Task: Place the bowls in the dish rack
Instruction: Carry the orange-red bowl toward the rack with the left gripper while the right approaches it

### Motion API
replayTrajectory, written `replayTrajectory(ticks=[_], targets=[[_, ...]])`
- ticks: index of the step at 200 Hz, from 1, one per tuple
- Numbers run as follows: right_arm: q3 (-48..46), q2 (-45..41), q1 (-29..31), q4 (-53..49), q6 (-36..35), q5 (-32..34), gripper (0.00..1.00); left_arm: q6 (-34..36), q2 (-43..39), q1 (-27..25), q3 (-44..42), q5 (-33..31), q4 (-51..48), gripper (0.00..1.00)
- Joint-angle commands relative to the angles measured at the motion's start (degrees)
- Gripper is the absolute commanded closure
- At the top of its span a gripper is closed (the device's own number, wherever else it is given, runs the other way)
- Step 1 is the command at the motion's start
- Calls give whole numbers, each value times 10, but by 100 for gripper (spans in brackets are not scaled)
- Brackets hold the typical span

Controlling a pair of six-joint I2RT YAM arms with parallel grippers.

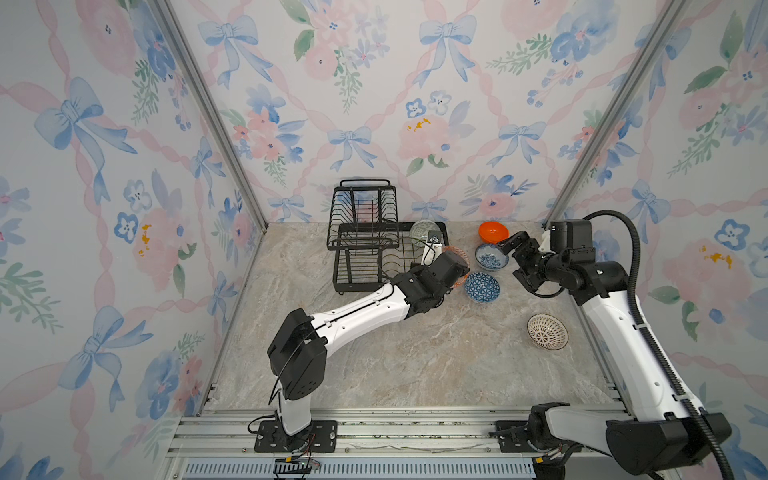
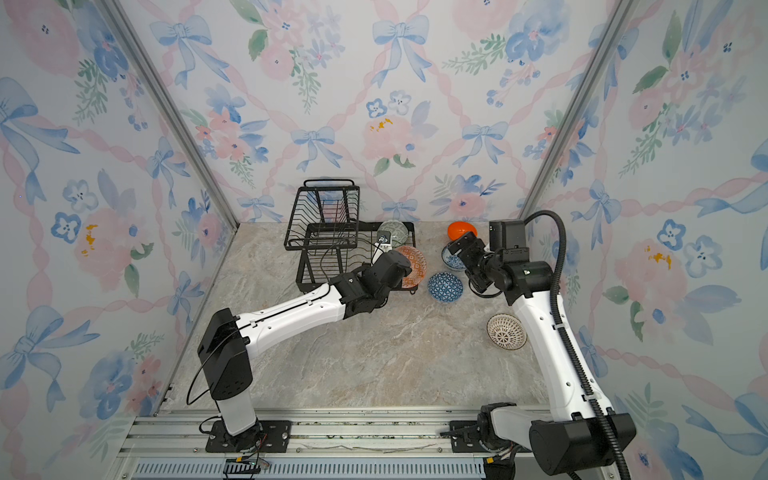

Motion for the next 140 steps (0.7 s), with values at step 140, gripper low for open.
replayTrajectory(ticks=[140], targets=[[20, 21, 87, 182, 196, 36, 3, 189, -6, 39, -72, 16, 377, 100]])
